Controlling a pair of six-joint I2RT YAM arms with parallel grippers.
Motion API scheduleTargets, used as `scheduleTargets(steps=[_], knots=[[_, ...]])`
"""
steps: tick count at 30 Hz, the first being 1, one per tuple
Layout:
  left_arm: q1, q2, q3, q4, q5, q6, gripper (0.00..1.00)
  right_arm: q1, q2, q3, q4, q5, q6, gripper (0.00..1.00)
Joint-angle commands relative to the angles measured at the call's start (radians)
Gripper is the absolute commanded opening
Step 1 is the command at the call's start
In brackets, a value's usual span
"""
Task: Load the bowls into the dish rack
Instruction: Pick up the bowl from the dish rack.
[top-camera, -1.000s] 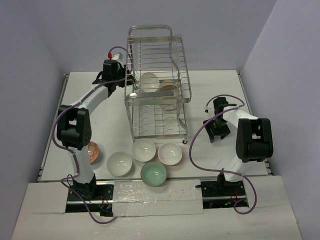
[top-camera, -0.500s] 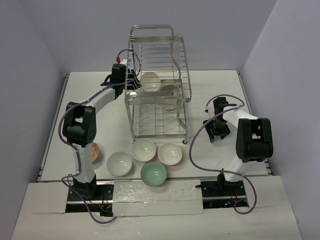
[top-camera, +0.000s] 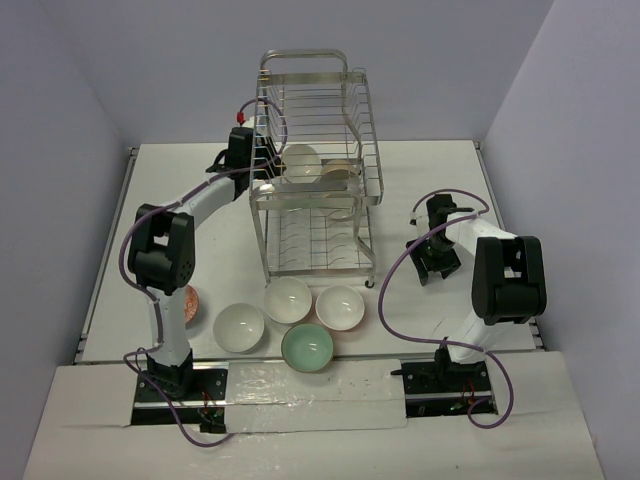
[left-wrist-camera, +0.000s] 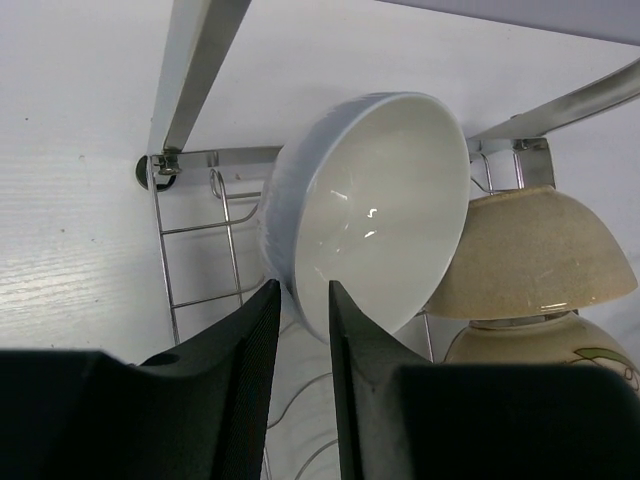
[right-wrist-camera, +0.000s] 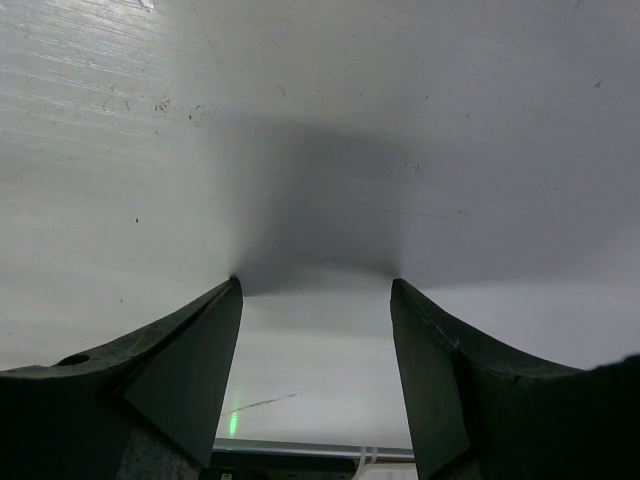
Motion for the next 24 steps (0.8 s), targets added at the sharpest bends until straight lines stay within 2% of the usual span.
scheduleTargets(steps=[1,12,19,21,24], knots=[[-0.007,-0.004,0.018,0.091,-0.044,0.019,0.31,0.003,0.06,-0.066,0.065,0.098,-0.014,0.69],[-0.012,0.054,0.057,0.094,-0.083,0.051,0.29,0.001,0.061,-0.066,0.065,0.098,-0.014,0.69],[-0.012,0.048,0.026,0.12,-0.117,0.076,0.18,0.003,0.061,-0.064,0.065,0.098,-0.014,0.69],[-0.012,0.048,0.023,0.123,-0.117,0.08,0.08,0.003,0.061,-0.066,0.065,0.098,-0.014,0.69],[-0.012,0.05,0.026,0.122,-0.117,0.088,0.01,0.003,0.06,-0.067,0.065,0.098,-0.015,0.69]])
